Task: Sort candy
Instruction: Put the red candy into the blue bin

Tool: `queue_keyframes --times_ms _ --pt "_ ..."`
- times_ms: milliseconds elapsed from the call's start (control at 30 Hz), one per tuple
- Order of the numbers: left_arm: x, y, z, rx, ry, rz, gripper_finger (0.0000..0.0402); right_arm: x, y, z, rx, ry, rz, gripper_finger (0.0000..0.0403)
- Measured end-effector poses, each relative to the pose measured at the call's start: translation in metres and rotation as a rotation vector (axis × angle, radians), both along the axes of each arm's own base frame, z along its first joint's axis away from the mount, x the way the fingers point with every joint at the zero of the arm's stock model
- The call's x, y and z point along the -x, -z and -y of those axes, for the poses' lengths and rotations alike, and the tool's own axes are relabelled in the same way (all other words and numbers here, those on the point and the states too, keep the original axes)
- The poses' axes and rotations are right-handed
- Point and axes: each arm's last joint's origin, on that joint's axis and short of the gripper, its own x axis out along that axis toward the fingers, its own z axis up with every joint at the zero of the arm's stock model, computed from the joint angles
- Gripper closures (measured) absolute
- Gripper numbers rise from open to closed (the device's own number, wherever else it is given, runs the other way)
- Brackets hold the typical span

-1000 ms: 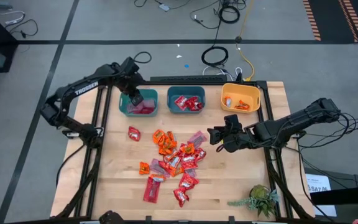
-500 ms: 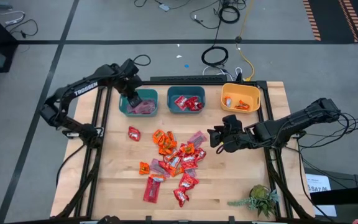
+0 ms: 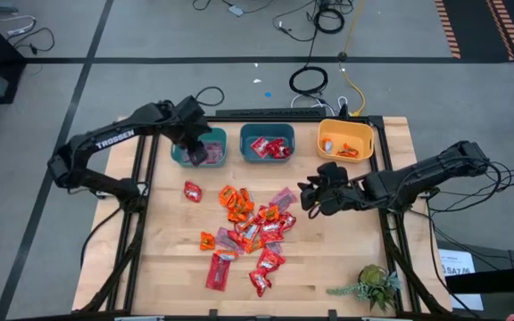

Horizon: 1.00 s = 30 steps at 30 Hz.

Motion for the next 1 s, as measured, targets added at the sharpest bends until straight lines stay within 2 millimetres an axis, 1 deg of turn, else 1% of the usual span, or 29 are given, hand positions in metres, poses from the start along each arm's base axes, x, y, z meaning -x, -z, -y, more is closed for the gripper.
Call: queue_keyframes --times_ms 133,233,367,467,567,667,833,1000 --pt "-0.009 0.001 0.019 0.009 0.092 -0.02 0.0321 -0.001 0.0 0.004 0.062 -0.063 -0.061 0.0206" --pt "-0.013 0.002 0.034 0.028 0.155 -0.051 0.0321 -0.002 0.001 0.006 0.086 -0.16 -0.123 0.0206" --pt "-0.014 0.004 0.058 0.078 0.24 -0.128 0.0321 -0.003 0.002 0.008 0.117 -0.293 -0.19 0.0206" --pt "-0.018 0.004 0.074 0.101 0.246 -0.141 0.0321 -0.004 0.003 0.009 0.139 -0.351 -0.218 0.0206" --pt "-0.024 0.004 0.09 0.101 0.278 -0.123 0.0321 -0.005 0.002 0.01 0.157 -0.405 -0.234 0.0206" --pt "-0.034 0.002 0.107 0.077 0.349 -0.058 0.0321 -0.007 0.002 0.012 0.161 -0.455 -0.236 0.0206" --pt "-0.046 -0.002 0.134 0.041 0.469 0.054 0.0321 -0.007 0.002 0.015 0.18 -0.466 -0.25 0.0206" --pt "-0.053 -0.006 0.153 -0.003 0.566 0.132 0.0321 -0.007 0.002 0.015 0.185 -0.47 -0.252 0.0206"
